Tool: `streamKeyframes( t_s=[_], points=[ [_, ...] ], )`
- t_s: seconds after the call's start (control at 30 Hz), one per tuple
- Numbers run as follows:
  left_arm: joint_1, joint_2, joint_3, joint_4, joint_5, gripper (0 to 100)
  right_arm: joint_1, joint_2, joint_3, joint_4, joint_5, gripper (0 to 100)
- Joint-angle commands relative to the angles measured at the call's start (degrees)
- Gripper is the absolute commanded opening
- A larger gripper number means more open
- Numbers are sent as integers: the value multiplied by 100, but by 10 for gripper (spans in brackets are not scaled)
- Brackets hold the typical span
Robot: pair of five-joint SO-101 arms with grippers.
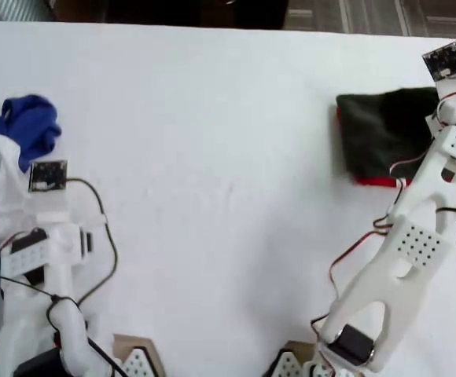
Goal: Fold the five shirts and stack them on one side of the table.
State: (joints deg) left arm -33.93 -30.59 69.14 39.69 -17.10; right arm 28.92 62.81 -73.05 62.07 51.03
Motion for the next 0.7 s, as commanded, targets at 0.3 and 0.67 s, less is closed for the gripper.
streamKeyframes(
  t_s=[0.3, 0.67],
  points=[
    [-35, -167, -4, -132, 0, 181, 119, -22, -1881, 22, -1697, 197],
    [-35, -167, -4, -141, 0, 181, -558, -356, -2251, 3398, -1697, 39]
  ],
)
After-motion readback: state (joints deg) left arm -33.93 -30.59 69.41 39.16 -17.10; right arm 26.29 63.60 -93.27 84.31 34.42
